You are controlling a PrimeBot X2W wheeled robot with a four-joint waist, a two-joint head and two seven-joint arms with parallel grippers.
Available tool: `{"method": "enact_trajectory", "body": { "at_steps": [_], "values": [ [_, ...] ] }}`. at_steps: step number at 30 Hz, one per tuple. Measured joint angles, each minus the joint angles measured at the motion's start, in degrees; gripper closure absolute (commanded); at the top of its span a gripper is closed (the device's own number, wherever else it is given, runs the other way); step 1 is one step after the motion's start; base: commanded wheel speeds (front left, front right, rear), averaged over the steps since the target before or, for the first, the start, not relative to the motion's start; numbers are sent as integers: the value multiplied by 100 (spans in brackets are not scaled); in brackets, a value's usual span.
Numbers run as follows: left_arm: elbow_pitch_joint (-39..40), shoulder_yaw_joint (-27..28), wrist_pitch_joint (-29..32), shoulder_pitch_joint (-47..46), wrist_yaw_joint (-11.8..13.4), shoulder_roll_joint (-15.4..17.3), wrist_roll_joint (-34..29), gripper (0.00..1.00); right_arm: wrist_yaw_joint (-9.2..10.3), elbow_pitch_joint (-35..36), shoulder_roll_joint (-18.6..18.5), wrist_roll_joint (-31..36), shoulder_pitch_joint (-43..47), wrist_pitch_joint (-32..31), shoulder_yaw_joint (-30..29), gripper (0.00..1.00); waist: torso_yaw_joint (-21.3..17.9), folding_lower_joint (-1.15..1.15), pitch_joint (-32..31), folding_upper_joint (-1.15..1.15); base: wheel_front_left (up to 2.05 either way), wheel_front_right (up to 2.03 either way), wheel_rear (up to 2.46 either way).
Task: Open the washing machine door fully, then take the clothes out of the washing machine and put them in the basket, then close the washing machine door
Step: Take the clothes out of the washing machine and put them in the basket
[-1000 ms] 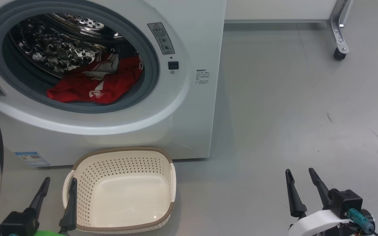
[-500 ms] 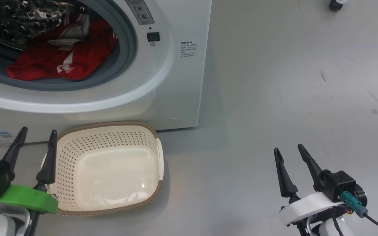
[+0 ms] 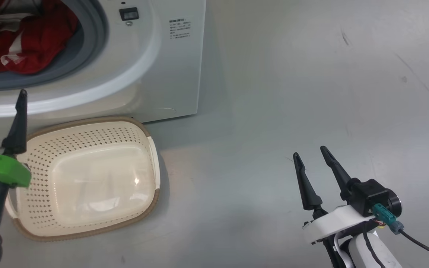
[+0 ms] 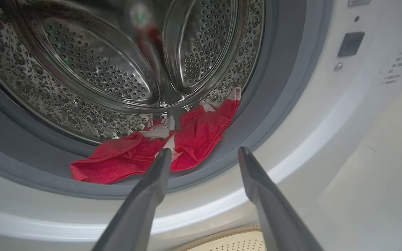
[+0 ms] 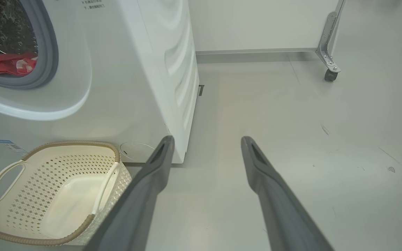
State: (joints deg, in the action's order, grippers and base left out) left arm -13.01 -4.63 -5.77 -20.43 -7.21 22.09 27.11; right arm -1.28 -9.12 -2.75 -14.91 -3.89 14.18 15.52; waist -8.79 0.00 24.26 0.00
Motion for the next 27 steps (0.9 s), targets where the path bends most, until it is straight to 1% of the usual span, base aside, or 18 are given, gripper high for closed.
{"method": "enact_trajectory", "body": {
  "at_steps": [5,8,12,13,15,23,27],
  "values": [
    [-326,158,324,-513,0,110,325,0,71,26,5,-29,-136,0,127,0,-222,0,238,0,0,0,0],
    [-478,188,539,-779,0,310,357,0,104,105,9,-183,-199,1,237,0,-353,0,366,0,0,0,0],
    [-635,151,809,-1110,0,593,357,0,202,147,13,-331,-256,1,365,0,-526,0,525,0,0,0,0],
    [-683,132,886,-1195,0,646,359,0,204,164,12,-367,-272,1,393,0,-572,0,563,0,0,0,0],
    [-784,78,1058,-1335,0,727,381,0,274,201,13,-416,-289,1,461,0,-659,0,633,0,0,0,0],
    [-1103,-156,1697,-1959,0,951,583,0,413,307,14,-622,-388,1,690,0,-956,0,892,0,0,0,0],
    [-1397,-122,2071,-2309,0,1027,699,0,491,337,19,-720,-397,1,755,0,-1062,0,1011,0,0,0,0]
  ]
}}
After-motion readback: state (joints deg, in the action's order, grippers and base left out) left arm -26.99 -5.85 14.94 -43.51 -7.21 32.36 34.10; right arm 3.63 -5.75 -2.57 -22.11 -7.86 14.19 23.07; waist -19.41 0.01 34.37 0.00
